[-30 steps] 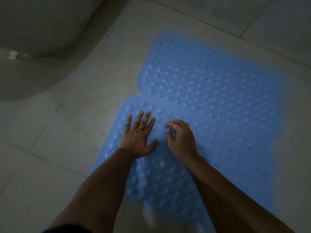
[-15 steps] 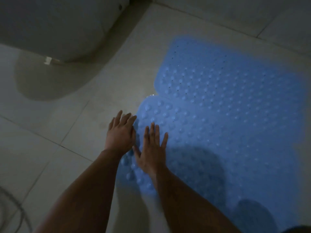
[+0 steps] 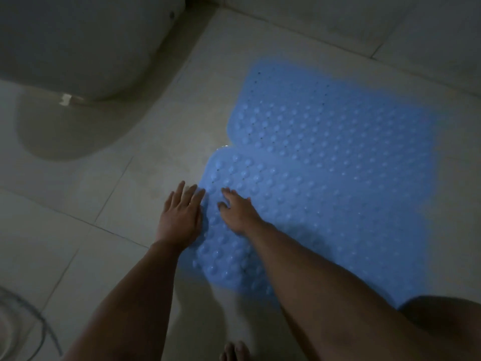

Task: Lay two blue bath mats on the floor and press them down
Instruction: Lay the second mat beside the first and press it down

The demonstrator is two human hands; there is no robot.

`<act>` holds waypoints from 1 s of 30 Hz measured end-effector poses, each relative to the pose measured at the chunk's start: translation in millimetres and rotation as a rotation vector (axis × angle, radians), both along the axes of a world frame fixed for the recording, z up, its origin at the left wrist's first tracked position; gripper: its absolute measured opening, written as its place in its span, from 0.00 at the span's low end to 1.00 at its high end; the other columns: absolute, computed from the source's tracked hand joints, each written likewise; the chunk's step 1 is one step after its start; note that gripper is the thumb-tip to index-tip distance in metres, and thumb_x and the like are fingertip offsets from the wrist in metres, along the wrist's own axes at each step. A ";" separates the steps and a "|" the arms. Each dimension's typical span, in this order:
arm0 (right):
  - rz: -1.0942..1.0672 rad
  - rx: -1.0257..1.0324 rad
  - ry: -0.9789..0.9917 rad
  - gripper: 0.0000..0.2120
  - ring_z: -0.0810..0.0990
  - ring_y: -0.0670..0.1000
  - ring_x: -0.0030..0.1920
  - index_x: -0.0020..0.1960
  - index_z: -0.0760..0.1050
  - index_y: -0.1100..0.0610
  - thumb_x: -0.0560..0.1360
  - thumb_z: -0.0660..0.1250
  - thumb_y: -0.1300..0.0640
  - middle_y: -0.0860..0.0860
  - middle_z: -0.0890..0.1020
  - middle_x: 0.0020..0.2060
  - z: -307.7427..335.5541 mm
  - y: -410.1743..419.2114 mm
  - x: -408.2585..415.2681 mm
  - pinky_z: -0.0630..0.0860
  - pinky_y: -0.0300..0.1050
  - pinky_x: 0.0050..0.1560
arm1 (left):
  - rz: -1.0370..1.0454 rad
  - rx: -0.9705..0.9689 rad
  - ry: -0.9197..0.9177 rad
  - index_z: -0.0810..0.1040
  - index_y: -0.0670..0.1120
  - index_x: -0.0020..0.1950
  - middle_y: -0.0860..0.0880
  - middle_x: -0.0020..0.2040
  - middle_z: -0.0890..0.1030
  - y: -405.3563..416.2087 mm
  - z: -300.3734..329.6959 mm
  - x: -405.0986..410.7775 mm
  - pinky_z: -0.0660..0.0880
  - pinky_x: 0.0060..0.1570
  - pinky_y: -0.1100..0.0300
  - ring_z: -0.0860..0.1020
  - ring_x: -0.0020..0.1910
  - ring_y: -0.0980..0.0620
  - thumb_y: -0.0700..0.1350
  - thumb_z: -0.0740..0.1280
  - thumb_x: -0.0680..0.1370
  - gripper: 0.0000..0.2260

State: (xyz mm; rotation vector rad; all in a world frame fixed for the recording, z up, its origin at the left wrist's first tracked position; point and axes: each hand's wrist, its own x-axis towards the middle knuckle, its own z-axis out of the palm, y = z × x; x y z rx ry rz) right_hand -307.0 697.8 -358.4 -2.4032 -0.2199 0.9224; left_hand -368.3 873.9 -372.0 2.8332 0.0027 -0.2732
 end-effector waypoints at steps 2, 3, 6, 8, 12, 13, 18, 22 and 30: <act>-0.125 0.048 -0.119 0.23 0.66 0.55 0.76 0.77 0.67 0.54 0.82 0.57 0.54 0.55 0.70 0.75 16.2 -21.3 4.8 0.62 0.51 0.76 | -0.086 -0.001 0.030 0.69 0.47 0.77 0.43 0.78 0.68 -16.0 -1.9 -9.2 0.65 0.73 0.38 0.59 0.80 0.39 0.53 0.52 0.81 0.26; -0.157 0.043 -0.162 0.22 0.67 0.56 0.75 0.75 0.69 0.54 0.82 0.58 0.56 0.55 0.72 0.74 19.1 -33.4 2.8 0.64 0.50 0.74 | -0.125 0.008 0.036 0.67 0.47 0.79 0.42 0.80 0.64 -26.0 -6.6 -13.1 0.65 0.73 0.37 0.57 0.81 0.38 0.56 0.52 0.82 0.27; -0.194 0.071 -0.314 0.22 0.69 0.58 0.75 0.71 0.74 0.57 0.78 0.59 0.57 0.56 0.76 0.70 9.1 -62.2 -12.7 0.68 0.56 0.72 | -0.149 0.065 0.066 0.56 0.50 0.83 0.44 0.84 0.50 -49.7 -26.1 -25.1 0.53 0.79 0.37 0.44 0.83 0.40 0.65 0.52 0.82 0.33; -0.216 0.058 -0.436 0.22 0.70 0.60 0.74 0.69 0.76 0.57 0.76 0.61 0.56 0.56 0.77 0.69 -11.8 -80.2 -22.3 0.69 0.62 0.71 | -0.125 0.096 0.029 0.53 0.50 0.83 0.44 0.84 0.48 -60.0 -39.6 -29.6 0.50 0.79 0.36 0.43 0.82 0.40 0.67 0.55 0.80 0.36; -0.191 -0.003 -0.561 0.23 0.62 0.59 0.78 0.72 0.73 0.56 0.78 0.60 0.53 0.55 0.71 0.74 -38.9 -105.3 -43.2 0.56 0.62 0.76 | -0.123 0.102 -0.068 0.52 0.50 0.83 0.44 0.84 0.47 -60.8 -50.7 -33.5 0.48 0.79 0.37 0.43 0.83 0.41 0.69 0.56 0.78 0.39; -0.185 -0.019 -0.568 0.24 0.61 0.59 0.79 0.73 0.72 0.56 0.78 0.59 0.52 0.56 0.70 0.75 -43.5 -108.9 -47.7 0.55 0.63 0.76 | -0.123 0.105 -0.050 0.51 0.50 0.84 0.45 0.84 0.46 -61.2 -52.5 -32.3 0.46 0.79 0.37 0.42 0.83 0.41 0.71 0.56 0.77 0.41; -0.136 -0.136 -0.469 0.28 0.61 0.61 0.78 0.74 0.70 0.57 0.77 0.55 0.48 0.58 0.68 0.76 -30.2 -113.7 -81.0 0.58 0.70 0.74 | -0.135 0.073 0.165 0.42 0.55 0.83 0.47 0.83 0.38 -61.8 -37.6 -25.8 0.40 0.79 0.40 0.34 0.81 0.44 0.78 0.51 0.74 0.46; -0.122 -0.199 -0.359 0.29 0.61 0.61 0.78 0.74 0.70 0.56 0.77 0.53 0.45 0.58 0.68 0.76 -11.3 -107.4 -102.7 0.60 0.70 0.73 | -0.121 0.082 0.099 0.65 0.51 0.79 0.46 0.80 0.65 -61.1 -7.0 -25.4 0.54 0.78 0.37 0.52 0.82 0.41 0.68 0.50 0.78 0.34; -0.121 -0.354 -0.335 0.33 0.53 0.60 0.81 0.78 0.62 0.58 0.78 0.54 0.42 0.59 0.59 0.80 -33.4 -103.9 -118.8 0.55 0.70 0.75 | -0.181 0.048 0.031 0.74 0.49 0.73 0.45 0.75 0.72 -105.7 -0.1 -29.6 0.62 0.75 0.38 0.59 0.80 0.40 0.59 0.52 0.80 0.26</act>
